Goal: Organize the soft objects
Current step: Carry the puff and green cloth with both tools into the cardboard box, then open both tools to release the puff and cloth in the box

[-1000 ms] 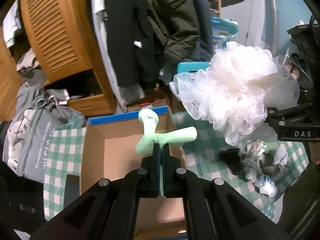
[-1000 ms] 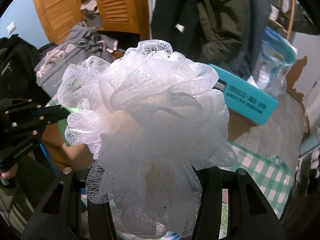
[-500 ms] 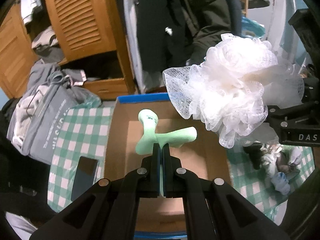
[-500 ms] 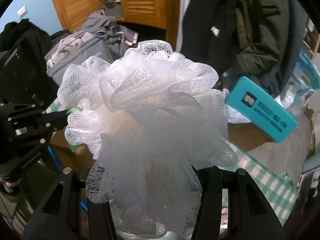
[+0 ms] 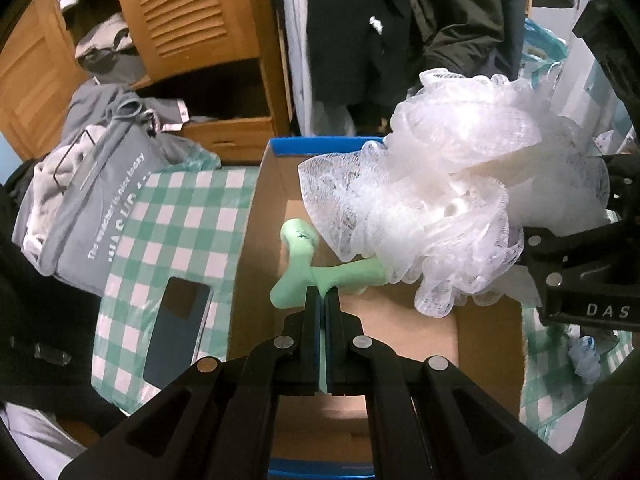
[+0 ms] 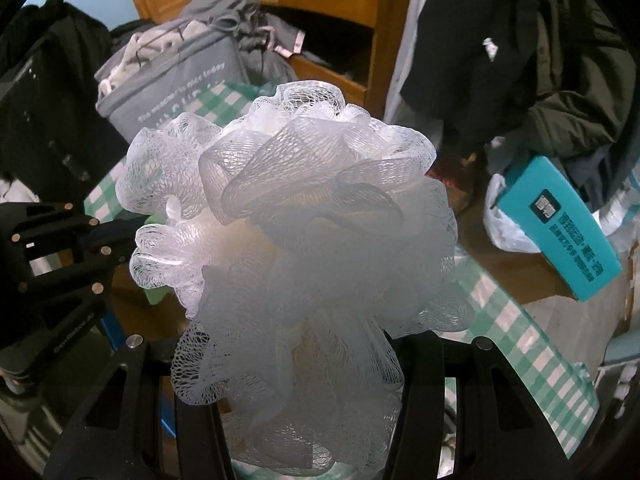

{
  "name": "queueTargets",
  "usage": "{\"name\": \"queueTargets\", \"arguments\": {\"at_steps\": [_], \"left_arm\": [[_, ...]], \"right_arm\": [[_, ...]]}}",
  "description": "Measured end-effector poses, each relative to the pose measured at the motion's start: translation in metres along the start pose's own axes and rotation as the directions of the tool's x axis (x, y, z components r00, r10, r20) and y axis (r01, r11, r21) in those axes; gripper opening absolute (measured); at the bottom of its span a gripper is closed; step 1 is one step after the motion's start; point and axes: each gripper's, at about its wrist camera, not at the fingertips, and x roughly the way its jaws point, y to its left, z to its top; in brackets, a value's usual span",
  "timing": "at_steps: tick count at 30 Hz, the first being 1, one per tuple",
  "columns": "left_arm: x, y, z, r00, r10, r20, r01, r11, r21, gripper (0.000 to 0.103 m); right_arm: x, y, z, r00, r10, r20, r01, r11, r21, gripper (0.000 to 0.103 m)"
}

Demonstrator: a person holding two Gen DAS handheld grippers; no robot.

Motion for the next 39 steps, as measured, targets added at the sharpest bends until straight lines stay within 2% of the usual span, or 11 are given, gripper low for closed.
{"name": "queueTargets", "arguments": {"at_steps": [2, 5, 8, 10, 13, 21, 25, 39], "left_arm": [[0.002, 0.002, -0.002, 1.000, 0.010, -0.009, -0.010, 1.000, -0.003, 0.002], [0.006, 0.005, -0.003, 0.999, 0.028, -0.031, -0.028, 1.000, -0.008, 0.006], [0.009, 0.007, -0.004, 0.998, 0.042, -0.049, -0.042, 0.999, -0.013, 0.028], [0.006, 0.007, -0.003, 0.998, 0.056, -0.035, -0.056, 0.998, -0.011, 0.050], [-0.002, 0.002, -0.001, 0.997, 0.073, -0.005, -0.073, 0.997, 0.007, 0.060], [-0.011, -0.011, 0.002, 0.998, 0.057, 0.020, -0.057, 0.998, 0.037, 0.064], [-0.014, -0.021, 0.004, 0.999, 0.033, 0.026, -0.034, 0.998, 0.055, 0.069], [-0.033, -0.072, 0.010, 0.997, -0.047, 0.055, 0.039, 0.989, 0.144, 0.073]], "right_arm": [[0.006, 0.002, 0.001, 1.000, 0.017, -0.013, -0.017, 1.000, 0.000, 0.052], [0.011, 0.005, 0.004, 0.999, 0.025, -0.022, -0.025, 1.000, -0.001, 0.062], [0.011, 0.009, 0.005, 1.000, 0.005, -0.009, -0.005, 1.000, -0.016, 0.068], [0.009, 0.012, 0.005, 1.000, -0.013, 0.002, 0.013, 0.999, -0.029, 0.069], [0.004, 0.013, 0.005, 1.000, -0.020, 0.020, 0.020, 0.999, -0.030, 0.073], [-0.014, -0.002, 0.000, 0.998, -0.038, 0.053, 0.038, 0.999, 0.002, 0.074], [-0.024, -0.010, -0.007, 0.997, -0.048, 0.057, 0.047, 0.999, 0.021, 0.074], [-0.069, -0.044, -0.048, 0.991, -0.103, 0.090, 0.096, 0.992, 0.081, 0.074]]}}
